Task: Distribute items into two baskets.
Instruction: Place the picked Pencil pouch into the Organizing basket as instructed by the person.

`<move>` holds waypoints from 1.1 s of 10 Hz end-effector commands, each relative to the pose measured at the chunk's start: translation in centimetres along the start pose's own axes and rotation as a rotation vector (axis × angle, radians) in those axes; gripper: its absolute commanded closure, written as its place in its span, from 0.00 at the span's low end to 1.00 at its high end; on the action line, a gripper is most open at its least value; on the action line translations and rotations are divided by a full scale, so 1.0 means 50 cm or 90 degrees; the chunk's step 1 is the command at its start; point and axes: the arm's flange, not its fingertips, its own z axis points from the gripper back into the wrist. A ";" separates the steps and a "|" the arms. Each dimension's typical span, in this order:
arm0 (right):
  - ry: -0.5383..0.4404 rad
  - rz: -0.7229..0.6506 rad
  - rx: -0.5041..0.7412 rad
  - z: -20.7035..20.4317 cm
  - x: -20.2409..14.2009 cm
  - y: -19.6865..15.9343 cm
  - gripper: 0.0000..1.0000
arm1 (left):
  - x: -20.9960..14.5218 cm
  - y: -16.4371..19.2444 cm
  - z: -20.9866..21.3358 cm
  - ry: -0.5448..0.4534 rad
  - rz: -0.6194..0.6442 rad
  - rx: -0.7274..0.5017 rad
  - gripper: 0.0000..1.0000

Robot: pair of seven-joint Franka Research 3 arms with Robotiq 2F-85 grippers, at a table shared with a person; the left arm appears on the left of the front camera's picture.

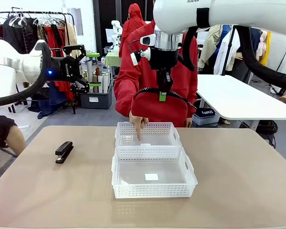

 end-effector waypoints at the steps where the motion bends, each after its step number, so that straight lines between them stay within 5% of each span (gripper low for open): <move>1: -0.001 0.000 -0.003 0.005 -0.001 0.002 1.00 | -0.001 -0.006 0.002 -0.002 0.002 -0.003 0.00; 5: 0.000 0.000 0.000 0.000 0.000 0.000 1.00 | -0.001 -0.006 0.002 -0.002 0.002 -0.003 0.00; 11: 0.066 -0.016 0.013 -0.058 0.032 0.118 1.00 | -0.001 -0.006 0.002 -0.002 0.002 -0.003 0.00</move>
